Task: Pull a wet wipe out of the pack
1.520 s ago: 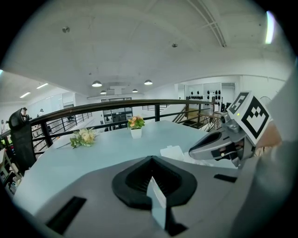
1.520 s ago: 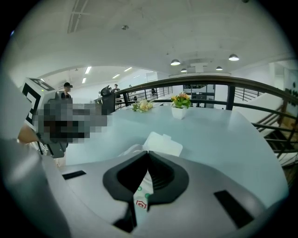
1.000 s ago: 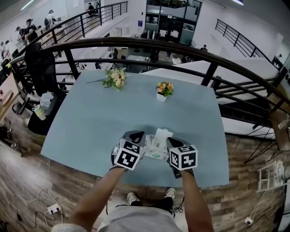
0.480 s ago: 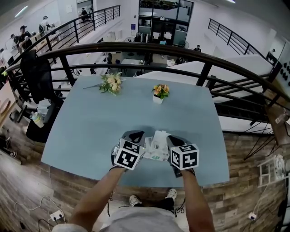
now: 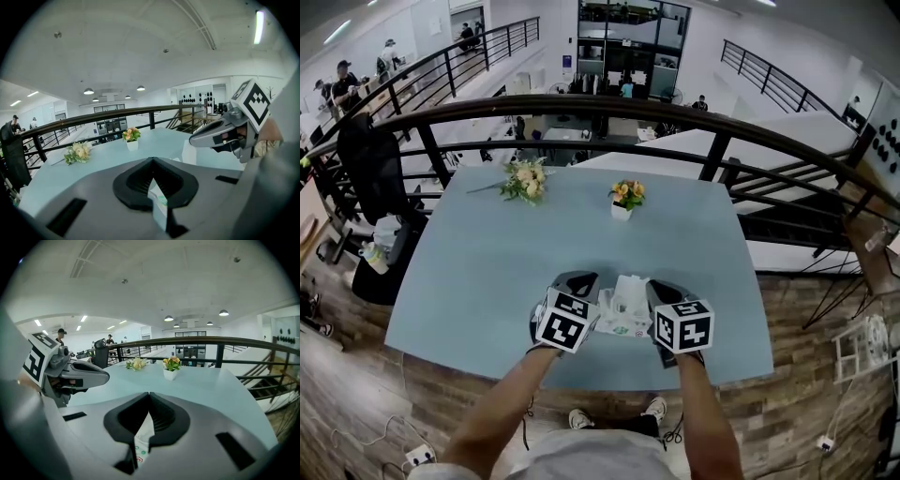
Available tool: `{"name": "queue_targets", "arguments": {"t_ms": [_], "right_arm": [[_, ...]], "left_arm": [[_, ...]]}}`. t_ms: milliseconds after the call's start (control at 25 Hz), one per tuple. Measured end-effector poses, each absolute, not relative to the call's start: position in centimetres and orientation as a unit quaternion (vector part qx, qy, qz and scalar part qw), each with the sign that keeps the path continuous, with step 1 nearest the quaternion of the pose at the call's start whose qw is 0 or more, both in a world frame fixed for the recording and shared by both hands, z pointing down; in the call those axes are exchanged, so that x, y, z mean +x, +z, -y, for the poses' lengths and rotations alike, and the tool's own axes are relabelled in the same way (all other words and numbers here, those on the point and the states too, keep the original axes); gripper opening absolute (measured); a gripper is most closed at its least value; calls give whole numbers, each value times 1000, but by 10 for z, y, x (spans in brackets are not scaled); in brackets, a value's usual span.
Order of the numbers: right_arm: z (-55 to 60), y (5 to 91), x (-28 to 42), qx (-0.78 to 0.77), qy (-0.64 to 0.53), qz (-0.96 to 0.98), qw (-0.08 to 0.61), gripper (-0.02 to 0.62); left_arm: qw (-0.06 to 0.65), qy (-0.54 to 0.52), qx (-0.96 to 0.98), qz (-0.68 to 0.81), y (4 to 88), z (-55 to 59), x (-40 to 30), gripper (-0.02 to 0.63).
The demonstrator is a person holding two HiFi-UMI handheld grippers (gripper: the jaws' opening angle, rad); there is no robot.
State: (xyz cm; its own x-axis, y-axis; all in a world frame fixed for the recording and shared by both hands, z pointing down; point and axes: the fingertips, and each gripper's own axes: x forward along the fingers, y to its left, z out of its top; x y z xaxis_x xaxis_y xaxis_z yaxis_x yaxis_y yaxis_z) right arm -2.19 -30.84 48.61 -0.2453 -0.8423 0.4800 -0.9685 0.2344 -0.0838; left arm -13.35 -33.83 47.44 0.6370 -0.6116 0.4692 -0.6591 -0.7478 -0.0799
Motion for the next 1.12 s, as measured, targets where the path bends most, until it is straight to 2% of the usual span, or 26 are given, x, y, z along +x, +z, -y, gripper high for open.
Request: {"name": "queue_targets", "arguments": {"t_ms": [840, 1120], "right_arm": [[309, 435, 17, 596, 146, 778, 136, 8], [311, 421, 36, 596, 137, 781, 130, 8]], "left_arm": [[22, 223, 902, 369, 441, 339, -99, -3], [36, 222, 900, 374, 436, 338, -81, -3]]}}
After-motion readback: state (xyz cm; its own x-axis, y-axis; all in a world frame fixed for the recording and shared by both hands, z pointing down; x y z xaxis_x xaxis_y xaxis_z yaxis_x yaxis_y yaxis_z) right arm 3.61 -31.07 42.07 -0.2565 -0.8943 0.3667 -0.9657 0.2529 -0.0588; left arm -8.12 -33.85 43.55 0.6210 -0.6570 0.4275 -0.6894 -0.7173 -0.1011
